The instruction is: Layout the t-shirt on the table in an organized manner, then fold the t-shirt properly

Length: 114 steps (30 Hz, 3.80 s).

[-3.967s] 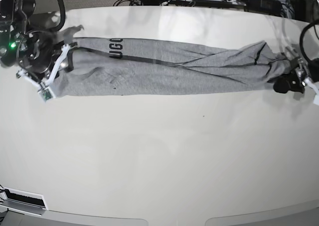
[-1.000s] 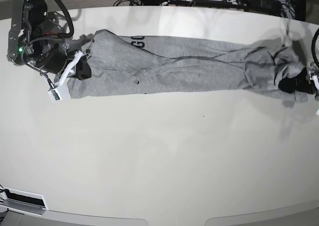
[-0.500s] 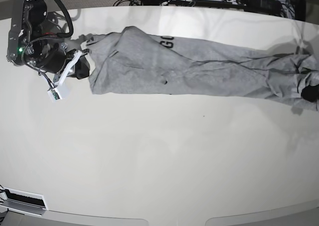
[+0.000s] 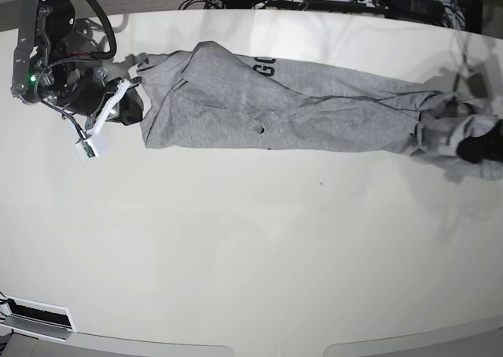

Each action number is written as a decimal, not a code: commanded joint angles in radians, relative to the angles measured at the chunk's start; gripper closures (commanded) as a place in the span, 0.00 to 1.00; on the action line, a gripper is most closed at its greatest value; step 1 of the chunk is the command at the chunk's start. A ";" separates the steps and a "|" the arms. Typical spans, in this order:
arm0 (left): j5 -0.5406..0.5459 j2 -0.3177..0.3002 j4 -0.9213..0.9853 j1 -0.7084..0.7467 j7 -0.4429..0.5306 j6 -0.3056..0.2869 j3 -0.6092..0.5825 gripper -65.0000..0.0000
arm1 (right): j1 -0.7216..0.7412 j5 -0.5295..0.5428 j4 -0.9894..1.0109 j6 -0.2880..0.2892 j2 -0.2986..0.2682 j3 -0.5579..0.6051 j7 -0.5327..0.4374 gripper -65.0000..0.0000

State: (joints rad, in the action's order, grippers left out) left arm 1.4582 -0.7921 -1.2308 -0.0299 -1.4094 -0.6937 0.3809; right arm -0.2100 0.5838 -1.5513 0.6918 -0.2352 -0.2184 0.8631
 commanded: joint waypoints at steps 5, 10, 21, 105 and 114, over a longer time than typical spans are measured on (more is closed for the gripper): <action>0.025 0.077 -0.116 -0.014 0.013 -0.004 0.010 1.00 | 0.011 0.018 -0.020 0.006 -0.011 -0.004 -0.030 1.00; 0.025 0.203 -0.153 -0.014 0.013 -0.004 0.010 1.00 | 0.011 0.019 -0.020 0.006 -0.011 -0.004 -0.034 1.00; 0.025 0.371 -0.152 -0.014 0.013 -0.004 -0.063 1.00 | 0.011 0.018 -0.020 0.006 -0.011 -0.004 -0.033 1.00; -0.167 0.193 -0.152 -0.009 0.138 -0.004 0.247 1.00 | -0.050 0.676 -0.401 0.006 -0.029 -0.432 0.533 1.00; -0.168 0.194 -0.152 -0.009 0.138 -0.004 0.247 1.00 | -0.076 0.708 -0.570 0.006 0.168 -0.163 0.533 1.00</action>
State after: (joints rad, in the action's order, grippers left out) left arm 1.2636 -0.5758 -1.3674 -0.0250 -1.2903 -0.6930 0.6212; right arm -0.2966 1.2522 -2.1025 0.6933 -0.0605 -0.3740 1.4246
